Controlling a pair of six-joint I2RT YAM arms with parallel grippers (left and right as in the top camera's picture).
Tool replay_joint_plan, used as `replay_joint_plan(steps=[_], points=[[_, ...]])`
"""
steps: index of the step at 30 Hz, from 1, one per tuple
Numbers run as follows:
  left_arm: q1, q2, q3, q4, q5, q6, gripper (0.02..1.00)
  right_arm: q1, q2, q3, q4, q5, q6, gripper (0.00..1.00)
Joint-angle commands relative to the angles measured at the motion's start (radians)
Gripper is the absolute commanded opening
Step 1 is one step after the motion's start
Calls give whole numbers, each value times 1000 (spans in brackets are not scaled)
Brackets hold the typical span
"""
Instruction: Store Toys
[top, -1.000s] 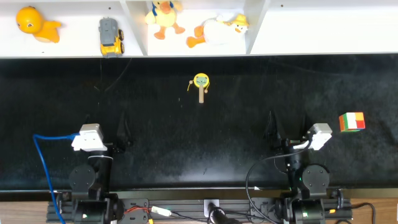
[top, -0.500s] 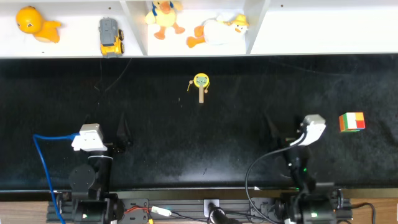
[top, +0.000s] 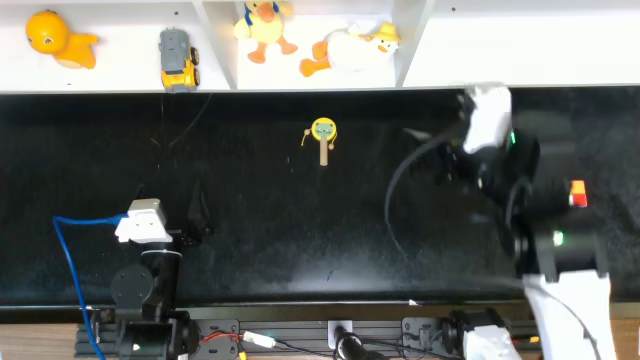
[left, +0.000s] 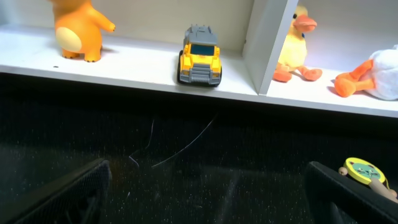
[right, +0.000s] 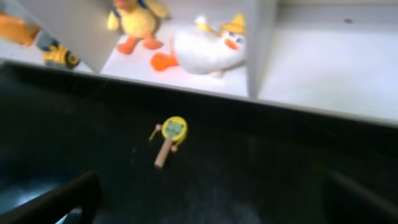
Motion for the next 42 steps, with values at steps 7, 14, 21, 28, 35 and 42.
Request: replay_joint_plan(steps=[7, 14, 21, 28, 35, 42], points=[[3, -11, -3, -2, 3, -18, 998, 328, 322, 296, -214, 232, -35, 998], [3, -11, -3, -2, 3, -18, 998, 475, 493, 302, -197, 277, 157, 998], [3, -11, -3, -2, 2, -18, 996, 512, 668, 302, -145, 311, 373, 998], [3, -11, -3, -2, 3, -18, 998, 505, 798, 302, -74, 294, 519, 1000], [3, -11, -3, -2, 3, -18, 998, 505, 878, 302, -21, 276, 598, 989], [3, -11, -3, -2, 3, -18, 996, 505, 947, 302, -20, 276, 614, 932]])
